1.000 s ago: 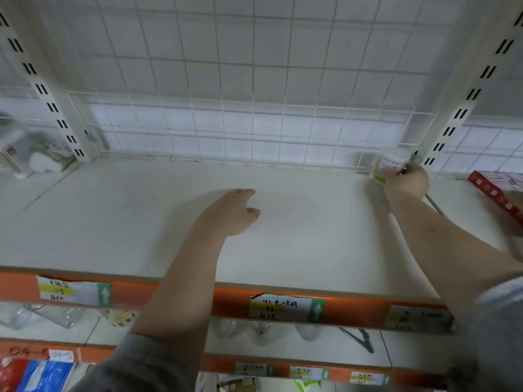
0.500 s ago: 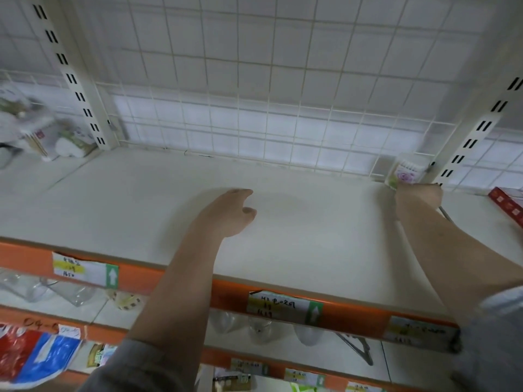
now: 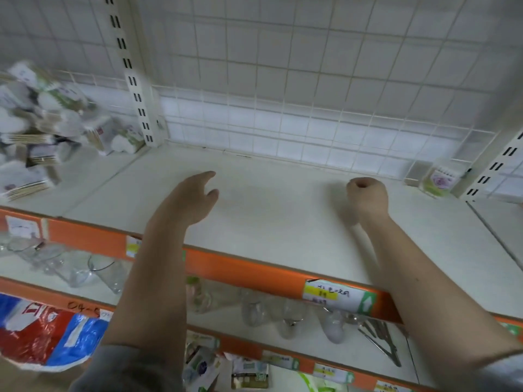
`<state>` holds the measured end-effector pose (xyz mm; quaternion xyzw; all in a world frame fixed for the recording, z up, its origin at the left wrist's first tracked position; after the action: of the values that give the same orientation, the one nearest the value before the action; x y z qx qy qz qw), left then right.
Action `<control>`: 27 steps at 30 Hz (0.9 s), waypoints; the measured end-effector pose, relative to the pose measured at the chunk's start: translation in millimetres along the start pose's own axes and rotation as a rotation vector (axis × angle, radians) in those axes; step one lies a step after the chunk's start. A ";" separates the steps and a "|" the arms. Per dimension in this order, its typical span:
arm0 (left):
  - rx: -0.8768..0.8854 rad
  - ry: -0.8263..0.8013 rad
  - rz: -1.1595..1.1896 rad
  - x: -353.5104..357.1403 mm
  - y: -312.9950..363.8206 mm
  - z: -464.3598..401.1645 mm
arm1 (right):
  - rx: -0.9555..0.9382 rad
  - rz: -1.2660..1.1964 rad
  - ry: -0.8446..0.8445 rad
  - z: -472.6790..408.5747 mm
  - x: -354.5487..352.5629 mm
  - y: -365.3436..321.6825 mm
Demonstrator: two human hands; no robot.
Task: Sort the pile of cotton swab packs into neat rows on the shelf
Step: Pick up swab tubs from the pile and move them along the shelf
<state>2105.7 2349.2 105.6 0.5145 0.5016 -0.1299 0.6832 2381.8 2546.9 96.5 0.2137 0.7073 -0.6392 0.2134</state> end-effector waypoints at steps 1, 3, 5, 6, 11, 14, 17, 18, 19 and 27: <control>-0.006 0.018 0.002 -9.9 -12.2 2.8 | -0.038 0.028 -0.074 13.0 15.7 -11.4; -0.012 0.041 0.009 -29.0 -37.7 8.9 | -0.101 0.094 -0.153 40.7 42.7 -34.7; -0.005 0.063 0.021 -49.4 -64.6 14.9 | -0.142 0.159 -0.179 69.7 67.2 -56.9; 0.003 0.080 0.026 -60.9 -79.0 18.1 | -0.154 0.174 -0.187 84.3 80.4 -66.8; 0.044 0.128 0.006 -125.7 -156.8 35.8 | -0.233 0.215 -0.186 161.2 153.3 -125.2; 0.065 0.162 -0.007 -165.9 -200.1 45.7 | -0.265 0.214 -0.204 204.8 196.4 -159.0; 0.036 0.193 0.012 -199.7 -239.2 52.2 | -0.265 0.196 -0.243 237.7 229.7 -186.4; 0.014 0.194 0.013 -207.4 -251.6 53.0 | -0.271 0.189 -0.253 245.7 238.7 -195.0; -0.006 0.192 0.017 -213.4 -263.0 53.3 | -0.276 0.190 -0.262 252.0 246.9 -203.1; -0.041 0.225 0.089 -247.8 -328.7 28.0 | -0.328 0.178 -0.315 262.0 318.7 -262.6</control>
<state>1778.4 2098.5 119.4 0.5336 0.5544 -0.0308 0.6380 1977.8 2271.4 102.7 0.1355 0.7380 -0.5199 0.4083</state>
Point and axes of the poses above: each hand's wrist, its own z-axis away from the middle knuckle, its own x-axis out of the palm, y = z × x, the point moved 8 cm from there along -z, towards the middle knuckle, and after that the axes turned 3 degrees about z, right-handed, at the moved point
